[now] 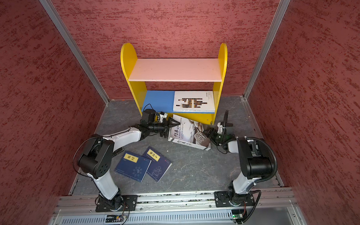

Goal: Stacking books/files
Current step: Pick up the book at the center of the table.

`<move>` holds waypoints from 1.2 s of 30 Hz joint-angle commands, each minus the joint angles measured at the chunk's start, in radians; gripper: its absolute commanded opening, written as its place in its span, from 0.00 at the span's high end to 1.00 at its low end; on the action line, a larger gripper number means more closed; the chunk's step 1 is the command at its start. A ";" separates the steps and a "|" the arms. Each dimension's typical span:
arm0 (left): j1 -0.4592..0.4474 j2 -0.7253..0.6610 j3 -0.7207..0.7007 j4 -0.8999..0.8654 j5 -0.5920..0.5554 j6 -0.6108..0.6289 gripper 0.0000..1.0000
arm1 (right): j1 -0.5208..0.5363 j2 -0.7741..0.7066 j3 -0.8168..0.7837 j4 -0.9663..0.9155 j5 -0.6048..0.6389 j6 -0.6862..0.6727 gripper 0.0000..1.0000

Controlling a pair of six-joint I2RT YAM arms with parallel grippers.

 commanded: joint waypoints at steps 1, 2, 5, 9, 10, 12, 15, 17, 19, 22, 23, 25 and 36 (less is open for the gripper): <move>-0.025 -0.031 0.066 -0.181 -0.046 0.109 0.23 | 0.011 0.019 -0.035 -0.046 -0.015 0.000 0.26; -0.036 -0.029 0.081 -0.222 -0.065 0.133 0.25 | 0.011 0.015 -0.038 -0.037 -0.023 0.005 0.26; -0.051 -0.026 0.107 -0.289 -0.092 0.172 0.30 | 0.011 0.003 -0.051 -0.010 -0.038 0.029 0.25; -0.051 -0.022 0.120 -0.308 -0.082 0.196 0.38 | 0.011 -0.015 -0.077 0.047 -0.061 0.077 0.25; -0.051 -0.016 0.131 -0.326 -0.081 0.206 0.45 | 0.011 -0.020 -0.081 0.055 -0.062 0.086 0.24; -0.057 -0.010 0.144 -0.359 -0.083 0.217 0.59 | 0.011 -0.036 -0.091 0.073 -0.061 0.102 0.24; -0.066 -0.019 0.141 -0.372 -0.088 0.226 0.65 | 0.011 -0.060 -0.100 0.080 -0.065 0.119 0.23; -0.069 -0.028 0.141 -0.383 -0.095 0.233 0.65 | 0.012 -0.081 -0.102 0.078 -0.067 0.123 0.22; -0.067 -0.043 0.140 -0.395 -0.099 0.239 0.66 | 0.011 -0.103 -0.102 0.068 -0.062 0.125 0.20; -0.067 -0.075 0.130 -0.399 -0.083 0.238 0.70 | 0.011 -0.153 -0.102 0.050 -0.063 0.130 0.15; -0.066 -0.089 0.121 -0.398 -0.074 0.235 0.71 | 0.011 -0.172 -0.102 0.042 -0.063 0.134 0.14; -0.063 -0.131 0.096 -0.392 -0.052 0.231 0.75 | 0.012 -0.229 -0.103 0.020 -0.062 0.137 0.11; 0.060 -0.390 -0.024 -0.292 0.092 0.138 0.84 | -0.001 -0.578 -0.044 -0.281 0.109 0.083 0.01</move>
